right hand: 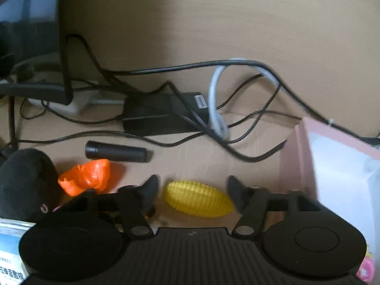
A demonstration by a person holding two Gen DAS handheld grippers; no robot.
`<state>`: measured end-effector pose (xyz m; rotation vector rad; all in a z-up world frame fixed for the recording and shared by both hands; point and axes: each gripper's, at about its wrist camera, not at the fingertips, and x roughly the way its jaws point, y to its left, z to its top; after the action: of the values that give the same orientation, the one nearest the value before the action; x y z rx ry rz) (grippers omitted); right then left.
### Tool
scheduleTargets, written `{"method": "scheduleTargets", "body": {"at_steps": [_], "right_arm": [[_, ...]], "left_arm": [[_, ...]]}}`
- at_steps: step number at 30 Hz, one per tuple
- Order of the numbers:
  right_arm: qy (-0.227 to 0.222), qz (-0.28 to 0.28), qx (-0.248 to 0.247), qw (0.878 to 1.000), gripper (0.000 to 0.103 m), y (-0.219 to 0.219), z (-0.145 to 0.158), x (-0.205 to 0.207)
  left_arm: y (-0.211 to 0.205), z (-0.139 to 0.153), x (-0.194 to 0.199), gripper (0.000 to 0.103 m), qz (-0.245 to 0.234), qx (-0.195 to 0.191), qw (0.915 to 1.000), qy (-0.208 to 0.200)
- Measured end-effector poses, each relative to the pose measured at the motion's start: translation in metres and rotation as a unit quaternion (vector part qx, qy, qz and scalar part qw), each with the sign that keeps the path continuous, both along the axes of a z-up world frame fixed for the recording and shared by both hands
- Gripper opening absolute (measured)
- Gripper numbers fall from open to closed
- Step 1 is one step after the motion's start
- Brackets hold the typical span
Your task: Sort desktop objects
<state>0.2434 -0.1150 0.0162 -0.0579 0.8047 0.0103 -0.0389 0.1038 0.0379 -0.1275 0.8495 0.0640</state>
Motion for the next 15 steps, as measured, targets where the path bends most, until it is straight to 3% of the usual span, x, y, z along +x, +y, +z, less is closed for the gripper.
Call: {"method": "scheduleTargets", "body": {"at_steps": [2,4,5,8,12,15], "right_arm": [[-0.004,0.008,-0.003,1.000,0.045,0.001,0.001,-0.003],[-0.002,0.023,-0.001,1.000,0.016,0.005,0.005,-0.008],[-0.003,0.031,0.006,0.999,0.010,0.004,0.009,-0.016],[-0.017,0.063,0.014,0.998,0.009,0.001,0.023,-0.049],[-0.017,0.100,0.063,0.993,0.009,-0.022,0.035,-0.108],[-0.029,0.119,0.065,0.990,0.011,-0.039,0.039,-0.156]], "left_arm": [[-0.001,-0.002,0.003,0.099,-0.001,0.001,1.0000,0.005],[-0.005,-0.002,0.005,0.099,-0.007,0.001,0.9999,0.008],[-0.008,-0.002,0.007,0.099,-0.012,0.002,0.9999,0.008],[-0.021,-0.003,0.013,0.099,-0.027,0.002,0.9996,0.010],[-0.049,-0.004,0.020,0.099,-0.049,0.006,0.9987,0.012],[-0.070,-0.003,0.024,0.099,-0.053,0.010,0.9985,0.012]]}}
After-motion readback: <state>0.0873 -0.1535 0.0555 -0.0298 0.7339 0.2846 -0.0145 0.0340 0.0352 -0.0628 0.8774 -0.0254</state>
